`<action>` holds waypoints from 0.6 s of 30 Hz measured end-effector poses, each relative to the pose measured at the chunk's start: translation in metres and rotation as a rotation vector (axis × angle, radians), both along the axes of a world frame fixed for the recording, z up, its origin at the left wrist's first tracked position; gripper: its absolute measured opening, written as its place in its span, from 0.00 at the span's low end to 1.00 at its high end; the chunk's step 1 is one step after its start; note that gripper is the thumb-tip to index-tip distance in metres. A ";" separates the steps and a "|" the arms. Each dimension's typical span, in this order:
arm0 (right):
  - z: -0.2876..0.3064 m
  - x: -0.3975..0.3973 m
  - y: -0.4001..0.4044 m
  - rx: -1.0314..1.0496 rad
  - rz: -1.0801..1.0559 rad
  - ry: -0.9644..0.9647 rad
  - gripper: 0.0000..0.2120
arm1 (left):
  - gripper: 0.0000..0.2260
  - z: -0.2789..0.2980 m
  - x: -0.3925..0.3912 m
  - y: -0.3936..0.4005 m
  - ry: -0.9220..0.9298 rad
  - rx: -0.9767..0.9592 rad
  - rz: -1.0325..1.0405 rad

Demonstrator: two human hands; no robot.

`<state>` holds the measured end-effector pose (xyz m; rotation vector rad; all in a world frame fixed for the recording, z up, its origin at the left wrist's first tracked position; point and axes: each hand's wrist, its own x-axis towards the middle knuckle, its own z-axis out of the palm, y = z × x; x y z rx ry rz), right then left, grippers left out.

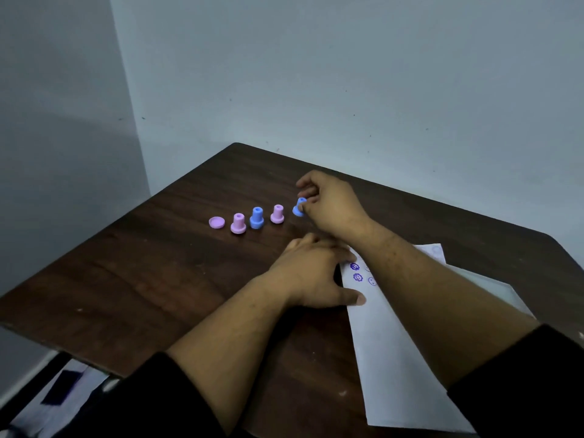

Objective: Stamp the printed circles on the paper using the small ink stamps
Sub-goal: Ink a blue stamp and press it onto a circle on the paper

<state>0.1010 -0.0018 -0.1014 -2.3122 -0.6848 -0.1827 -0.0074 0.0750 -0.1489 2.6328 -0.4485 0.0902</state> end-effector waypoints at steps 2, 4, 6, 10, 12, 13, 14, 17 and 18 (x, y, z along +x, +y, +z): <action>-0.006 0.003 0.005 -0.036 0.013 0.005 0.16 | 0.35 0.001 0.000 0.000 0.001 -0.005 -0.005; -0.009 0.006 0.010 -0.056 0.016 0.013 0.16 | 0.33 0.003 -0.001 0.001 0.004 -0.017 -0.008; -0.010 0.009 0.013 -0.063 0.011 0.010 0.16 | 0.33 0.003 -0.001 0.001 0.005 -0.030 -0.009; -0.013 0.012 0.015 -0.067 -0.003 0.021 0.17 | 0.32 0.003 -0.003 0.000 -0.002 -0.037 -0.005; -0.014 0.013 0.015 -0.069 -0.008 0.026 0.17 | 0.32 0.003 -0.003 0.000 -0.003 -0.039 0.001; -0.015 0.013 0.015 -0.068 -0.007 0.029 0.17 | 0.32 0.003 -0.003 0.000 -0.002 -0.039 0.004; -0.016 0.013 0.014 -0.065 -0.007 0.030 0.17 | 0.32 0.003 -0.002 0.000 -0.001 -0.039 0.005; -0.019 0.012 0.015 -0.070 -0.007 0.021 0.17 | 0.32 0.004 -0.002 0.001 0.009 -0.039 0.008; -0.019 0.013 0.015 -0.072 -0.009 0.019 0.17 | 0.32 0.004 -0.002 0.001 0.013 -0.039 0.009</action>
